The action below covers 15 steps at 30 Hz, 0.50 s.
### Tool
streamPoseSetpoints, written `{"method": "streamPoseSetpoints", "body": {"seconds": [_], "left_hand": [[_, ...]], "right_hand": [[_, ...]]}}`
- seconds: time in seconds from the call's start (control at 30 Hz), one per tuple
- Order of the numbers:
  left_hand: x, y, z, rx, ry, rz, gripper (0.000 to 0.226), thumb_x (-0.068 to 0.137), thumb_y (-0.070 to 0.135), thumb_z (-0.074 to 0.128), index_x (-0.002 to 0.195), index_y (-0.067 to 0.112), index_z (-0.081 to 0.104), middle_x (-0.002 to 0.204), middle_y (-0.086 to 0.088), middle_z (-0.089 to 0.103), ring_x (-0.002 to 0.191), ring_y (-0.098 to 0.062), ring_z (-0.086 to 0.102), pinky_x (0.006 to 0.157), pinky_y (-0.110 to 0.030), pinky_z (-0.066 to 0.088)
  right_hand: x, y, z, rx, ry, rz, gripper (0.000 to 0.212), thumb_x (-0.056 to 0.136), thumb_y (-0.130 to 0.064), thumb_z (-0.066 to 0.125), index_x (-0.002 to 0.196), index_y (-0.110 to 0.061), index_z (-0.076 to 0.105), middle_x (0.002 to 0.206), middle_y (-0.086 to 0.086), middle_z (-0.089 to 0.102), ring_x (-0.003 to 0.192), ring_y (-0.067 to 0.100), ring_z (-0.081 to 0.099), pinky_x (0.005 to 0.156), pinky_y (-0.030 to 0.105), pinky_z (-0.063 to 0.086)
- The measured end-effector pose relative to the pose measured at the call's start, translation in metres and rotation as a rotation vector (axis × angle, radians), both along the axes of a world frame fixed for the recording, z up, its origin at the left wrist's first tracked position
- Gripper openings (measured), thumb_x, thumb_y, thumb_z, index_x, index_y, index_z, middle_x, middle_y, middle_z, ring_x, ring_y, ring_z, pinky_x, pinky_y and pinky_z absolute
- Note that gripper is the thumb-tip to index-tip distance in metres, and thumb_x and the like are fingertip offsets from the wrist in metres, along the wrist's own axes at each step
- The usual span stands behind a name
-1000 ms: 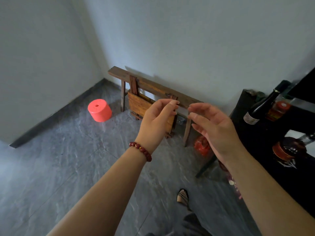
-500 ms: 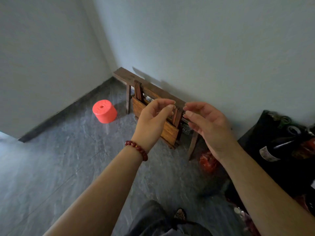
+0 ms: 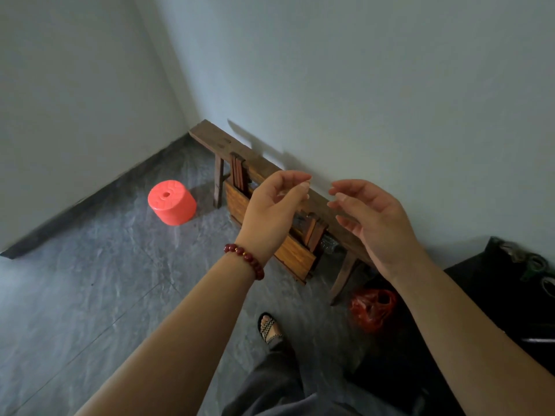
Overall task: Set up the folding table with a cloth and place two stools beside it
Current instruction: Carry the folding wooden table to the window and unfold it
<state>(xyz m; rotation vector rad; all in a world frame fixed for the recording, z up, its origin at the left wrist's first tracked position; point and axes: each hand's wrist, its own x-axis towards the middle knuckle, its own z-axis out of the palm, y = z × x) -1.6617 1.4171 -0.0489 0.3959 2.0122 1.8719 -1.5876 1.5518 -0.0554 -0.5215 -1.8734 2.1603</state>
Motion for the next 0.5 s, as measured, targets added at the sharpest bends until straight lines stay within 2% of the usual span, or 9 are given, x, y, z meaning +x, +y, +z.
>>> {"method": "streamPoseSetpoints", "body": {"seconds": [0.2, 0.3, 0.5], "left_hand": [[-0.093, 0.016, -0.008, -0.026, 0.009, -0.02, 0.012, 0.091, 0.024, 0.055, 0.1, 0.025, 0.063, 0.102, 0.001, 0.067, 0.092, -0.007, 0.063, 0.066, -0.006, 0.046], [-0.133, 0.019, -0.013, -0.036, 0.004, -0.034, 0.012, 0.091, 0.023, 0.055, 0.1, 0.025, 0.063, 0.104, 0.002, 0.067, 0.093, -0.008, 0.063, 0.067, -0.006, 0.045], [-0.187, 0.02, -0.026, -0.087, -0.002, -0.019, 0.012, 0.092, 0.024, 0.054, 0.101, 0.025, 0.062, 0.1, 0.006, 0.065, 0.094, -0.004, 0.061, 0.071, -0.01, 0.047]], "right_hand": [[-0.092, 0.014, -0.004, 0.041, -0.02, 0.007, 0.023, 0.09, -0.012, 0.058, 0.083, -0.031, 0.069, 0.085, -0.011, 0.071, 0.08, 0.005, 0.066, 0.072, 0.024, 0.047], [-0.132, 0.016, -0.011, 0.031, -0.028, 0.015, 0.026, 0.09, -0.013, 0.059, 0.08, -0.035, 0.07, 0.087, -0.01, 0.072, 0.082, 0.006, 0.067, 0.072, 0.023, 0.047], [-0.192, 0.019, -0.031, 0.001, -0.073, 0.071, 0.021, 0.09, -0.012, 0.059, 0.087, -0.031, 0.069, 0.09, -0.008, 0.072, 0.084, 0.007, 0.068, 0.066, 0.016, 0.05]]}}
